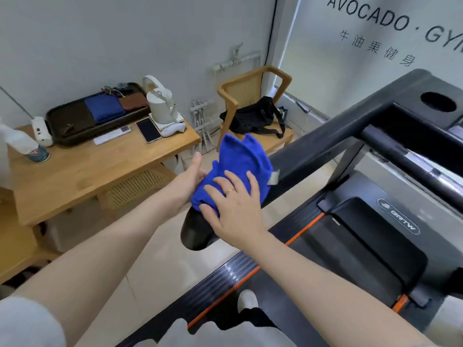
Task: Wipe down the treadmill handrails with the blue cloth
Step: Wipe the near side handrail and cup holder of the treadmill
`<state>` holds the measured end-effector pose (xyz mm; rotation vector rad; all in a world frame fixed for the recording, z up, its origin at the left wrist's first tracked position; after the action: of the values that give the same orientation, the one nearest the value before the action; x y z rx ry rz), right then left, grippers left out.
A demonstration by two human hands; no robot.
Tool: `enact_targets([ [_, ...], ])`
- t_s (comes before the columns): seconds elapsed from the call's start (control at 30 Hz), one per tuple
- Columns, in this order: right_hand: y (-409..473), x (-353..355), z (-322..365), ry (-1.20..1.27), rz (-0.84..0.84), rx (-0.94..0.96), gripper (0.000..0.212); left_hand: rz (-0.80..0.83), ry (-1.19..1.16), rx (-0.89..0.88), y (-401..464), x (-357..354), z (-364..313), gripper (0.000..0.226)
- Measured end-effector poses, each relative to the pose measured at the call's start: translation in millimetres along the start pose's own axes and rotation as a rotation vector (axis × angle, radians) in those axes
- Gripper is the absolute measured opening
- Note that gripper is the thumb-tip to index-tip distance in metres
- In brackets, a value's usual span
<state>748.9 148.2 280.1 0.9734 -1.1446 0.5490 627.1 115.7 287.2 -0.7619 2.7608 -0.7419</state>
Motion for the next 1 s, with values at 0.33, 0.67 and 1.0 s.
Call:
enact_targets([
  [0.33,87.0,2.7,-36.2,-0.013,0.684,0.232,0.051,-0.214,0.179,0.095,-0.2,16.5,5.6,0.056],
  [0.67,106.6,-4.2,-95.5,-0.236,0.797,0.083,0.043,-0.089,0.827,-0.147,-9.4,-23.9,-10.8,0.042],
  [1.0,99.7,10.0,-144.8,-0.121,0.379,0.15,0.044,0.018,1.108,-0.1,4.1,-32.7,-22.2,0.067],
])
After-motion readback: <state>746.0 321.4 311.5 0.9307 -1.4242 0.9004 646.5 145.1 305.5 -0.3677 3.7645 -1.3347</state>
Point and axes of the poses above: each hand's wrist, its own y-axis towards the middle knuckle, its own x-axis out of the back of the hand, z = x × y, the point moved 3 cm from there along y, towards the middle knuckle, and after that the axes turned 10 degrees about -y, right-handed, at the moved point
